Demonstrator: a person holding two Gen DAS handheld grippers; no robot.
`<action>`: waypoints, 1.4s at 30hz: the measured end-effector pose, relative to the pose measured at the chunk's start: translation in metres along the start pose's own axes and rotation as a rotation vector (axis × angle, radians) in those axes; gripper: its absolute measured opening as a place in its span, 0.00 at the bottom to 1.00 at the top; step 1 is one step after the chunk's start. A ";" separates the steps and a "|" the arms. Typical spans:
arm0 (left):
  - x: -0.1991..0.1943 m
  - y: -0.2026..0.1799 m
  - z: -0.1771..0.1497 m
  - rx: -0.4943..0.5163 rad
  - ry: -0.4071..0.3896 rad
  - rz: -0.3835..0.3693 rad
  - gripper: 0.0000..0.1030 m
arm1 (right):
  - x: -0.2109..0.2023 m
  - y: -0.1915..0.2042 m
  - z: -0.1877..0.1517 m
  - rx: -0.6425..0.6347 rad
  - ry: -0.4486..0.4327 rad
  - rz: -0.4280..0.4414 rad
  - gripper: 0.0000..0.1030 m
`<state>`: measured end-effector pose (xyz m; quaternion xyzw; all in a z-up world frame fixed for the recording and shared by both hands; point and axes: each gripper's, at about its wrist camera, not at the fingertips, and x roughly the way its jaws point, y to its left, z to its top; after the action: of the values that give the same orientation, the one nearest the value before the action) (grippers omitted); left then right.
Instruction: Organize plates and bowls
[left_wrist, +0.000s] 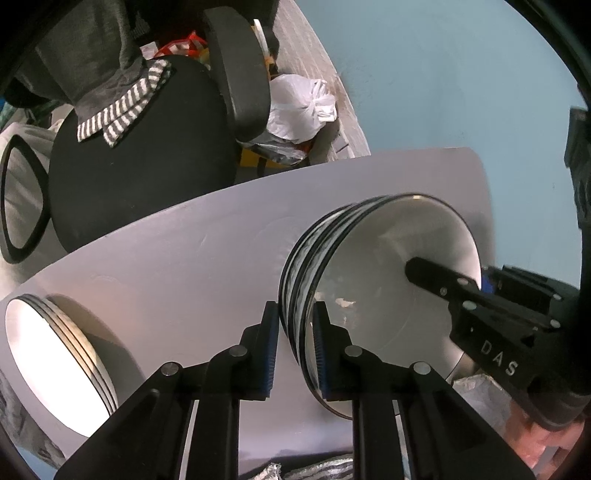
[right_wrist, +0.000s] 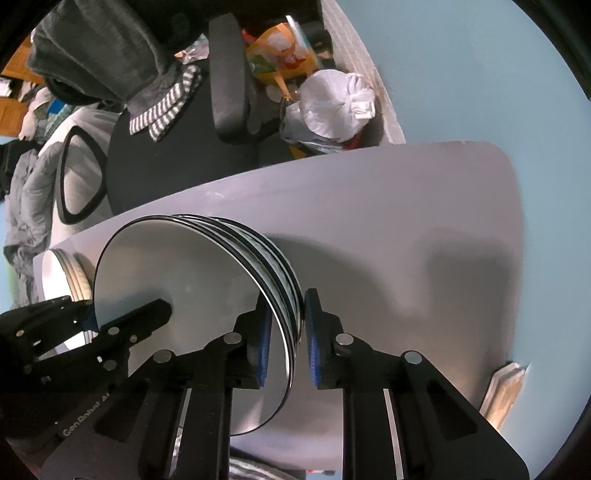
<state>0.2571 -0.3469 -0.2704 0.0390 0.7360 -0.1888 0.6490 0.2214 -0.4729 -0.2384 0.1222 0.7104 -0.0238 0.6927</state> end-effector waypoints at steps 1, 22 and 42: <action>-0.002 0.001 -0.001 -0.001 -0.006 -0.003 0.12 | 0.001 0.000 -0.002 0.002 0.005 0.002 0.16; 0.000 0.015 0.003 -0.017 -0.005 0.008 0.48 | 0.005 -0.017 -0.010 0.055 0.029 0.062 0.30; 0.013 0.024 0.002 -0.062 0.045 -0.151 0.25 | 0.009 -0.023 -0.009 0.107 0.018 0.126 0.46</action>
<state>0.2643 -0.3280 -0.2882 -0.0326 0.7567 -0.2134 0.6171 0.2074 -0.4919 -0.2498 0.2035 0.7053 -0.0170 0.6789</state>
